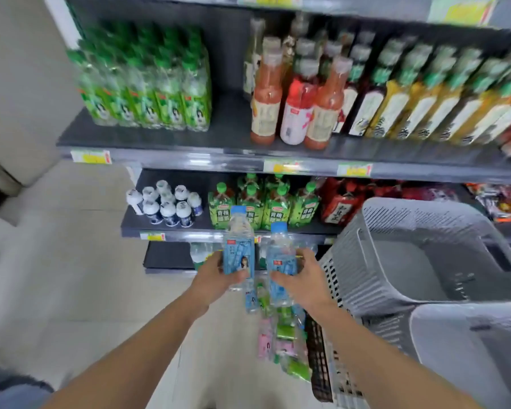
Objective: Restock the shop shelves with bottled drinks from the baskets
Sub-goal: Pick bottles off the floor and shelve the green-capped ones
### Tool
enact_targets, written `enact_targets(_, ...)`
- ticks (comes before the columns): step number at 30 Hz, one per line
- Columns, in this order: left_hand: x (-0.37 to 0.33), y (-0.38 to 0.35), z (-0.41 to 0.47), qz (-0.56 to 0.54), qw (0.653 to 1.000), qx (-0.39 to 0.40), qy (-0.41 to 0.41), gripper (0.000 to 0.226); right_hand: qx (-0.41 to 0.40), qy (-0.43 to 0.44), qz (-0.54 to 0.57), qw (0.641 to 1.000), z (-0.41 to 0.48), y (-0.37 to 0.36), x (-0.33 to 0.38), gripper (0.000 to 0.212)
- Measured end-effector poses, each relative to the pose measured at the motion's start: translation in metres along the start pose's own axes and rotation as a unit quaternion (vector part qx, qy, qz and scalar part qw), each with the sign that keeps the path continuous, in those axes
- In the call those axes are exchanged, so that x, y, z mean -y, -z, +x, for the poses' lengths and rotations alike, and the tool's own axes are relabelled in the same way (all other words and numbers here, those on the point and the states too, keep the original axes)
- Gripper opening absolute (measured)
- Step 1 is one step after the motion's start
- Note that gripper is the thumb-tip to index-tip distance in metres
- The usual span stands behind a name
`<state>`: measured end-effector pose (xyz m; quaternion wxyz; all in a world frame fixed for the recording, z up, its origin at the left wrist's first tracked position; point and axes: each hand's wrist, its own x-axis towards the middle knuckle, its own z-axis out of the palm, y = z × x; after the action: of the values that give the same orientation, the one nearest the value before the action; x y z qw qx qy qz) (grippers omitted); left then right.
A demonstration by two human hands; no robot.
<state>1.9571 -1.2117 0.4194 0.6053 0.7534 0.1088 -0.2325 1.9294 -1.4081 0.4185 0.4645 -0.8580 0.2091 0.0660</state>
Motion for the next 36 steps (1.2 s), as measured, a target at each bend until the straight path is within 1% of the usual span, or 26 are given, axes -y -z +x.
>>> enact_targets(2,-0.031,0.005,-0.013,-0.005,1.000,-0.005,-0.024,0.045,-0.012,0.022,0.014,1.000,-0.005,0.020,0.028,0.054)
enact_targets(5,-0.076,0.008,-0.036,-0.019,0.998,-0.010,-0.067,0.038,-0.024,0.059,0.037,0.997,-0.012,0.048,0.064,0.053)
enact_targets(8,-0.113,0.008,-0.057,-0.042,0.995,-0.013,-0.090,0.042,-0.037,0.093,0.055,0.993,-0.019,0.072,0.094,0.058)
enact_targets(11,-0.147,0.009,-0.075,-0.066,0.992,-0.009,-0.110,0.047,-0.047,0.130,0.067,0.988,-0.025,0.097,0.129,0.057)
enact_targets(15,-0.189,0.016,-0.088,-0.060,0.986,-0.020,-0.154,0.051,-0.060,0.171,0.091,0.979,-0.029,0.124,0.172,0.060)
enact_targets(17,-0.211,0.023,-0.092,-0.051,0.982,-0.027,-0.178,0.046,-0.071,0.197,0.101,0.973,-0.028,0.134,0.194,0.060)
enact_targets(19,-0.234,0.032,-0.095,-0.044,0.978,-0.030,-0.201,0.040,-0.083,0.217,0.111,0.966,-0.026,0.142,0.218,0.057)
enact_targets(22,-0.263,0.050,-0.093,-0.042,0.971,-0.034,-0.232,0.045,-0.099,0.237,0.122,0.959,-0.019,0.147,0.254,0.056)
enact_targets(28,-0.319,0.094,-0.078,-0.035,0.956,-0.046,-0.286,0.041,-0.131,0.276,0.153,0.940,0.004,0.150,0.333,0.057)
enact_targets(32,-0.356,0.125,-0.067,-0.040,0.949,-0.038,-0.311,0.042,-0.167,0.314,0.166,0.920,0.022,0.148,0.385,0.049)
enact_targets(36,-0.382,0.149,-0.058,-0.043,0.944,-0.032,-0.324,0.042,-0.195,0.314,0.167,0.914,0.042,0.144,0.425,0.050)
